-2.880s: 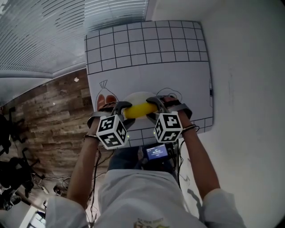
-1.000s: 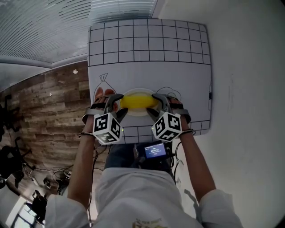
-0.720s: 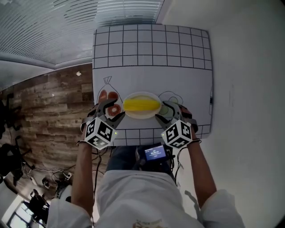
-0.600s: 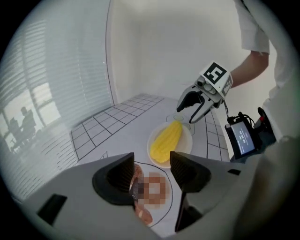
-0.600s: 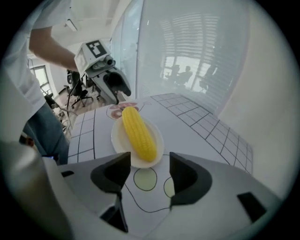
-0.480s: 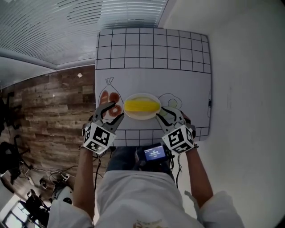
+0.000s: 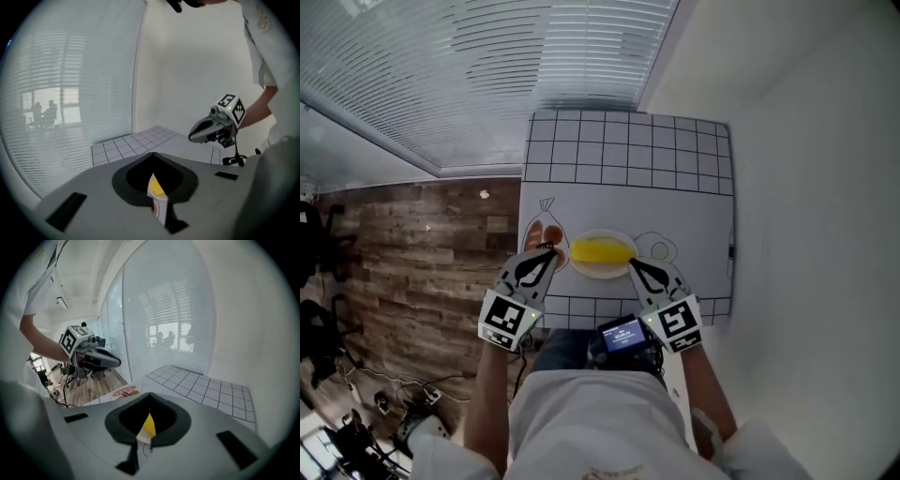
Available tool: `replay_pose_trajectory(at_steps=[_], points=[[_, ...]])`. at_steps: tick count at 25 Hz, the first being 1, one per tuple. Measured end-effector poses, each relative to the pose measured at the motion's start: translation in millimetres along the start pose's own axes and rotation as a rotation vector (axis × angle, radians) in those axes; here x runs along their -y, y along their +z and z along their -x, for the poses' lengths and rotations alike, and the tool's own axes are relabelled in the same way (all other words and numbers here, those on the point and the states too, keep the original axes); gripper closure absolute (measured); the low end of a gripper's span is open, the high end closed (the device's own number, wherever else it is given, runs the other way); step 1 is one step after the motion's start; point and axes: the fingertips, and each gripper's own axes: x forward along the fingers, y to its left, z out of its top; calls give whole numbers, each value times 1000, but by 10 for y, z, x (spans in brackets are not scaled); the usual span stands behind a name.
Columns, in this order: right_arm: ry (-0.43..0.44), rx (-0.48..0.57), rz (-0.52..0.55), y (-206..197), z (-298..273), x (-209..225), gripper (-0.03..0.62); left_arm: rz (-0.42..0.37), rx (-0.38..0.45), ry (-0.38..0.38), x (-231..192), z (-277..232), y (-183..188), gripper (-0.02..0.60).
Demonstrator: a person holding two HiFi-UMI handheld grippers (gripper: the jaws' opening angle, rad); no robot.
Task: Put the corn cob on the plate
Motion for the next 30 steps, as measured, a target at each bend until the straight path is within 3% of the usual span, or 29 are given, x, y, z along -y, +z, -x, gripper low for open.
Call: replay_pose_trajectory(at_steps=[4,10,16,21,30], points=[[-4,76,44,264,171,-69,588,75,163,60,4,170,409,574],[16,281,22,840,508,-115,588,22,280,173,132,450,924,574],[-151,345,237,1316,802,-38,588,-5,325,301,115,737,1191,574],[-232,435,125,1526,1009,83,588,-35,363,335,106,825,1383,574],[-247,466,87,1583,1110,198,588,-31,417,353,135,849,1494,574]])
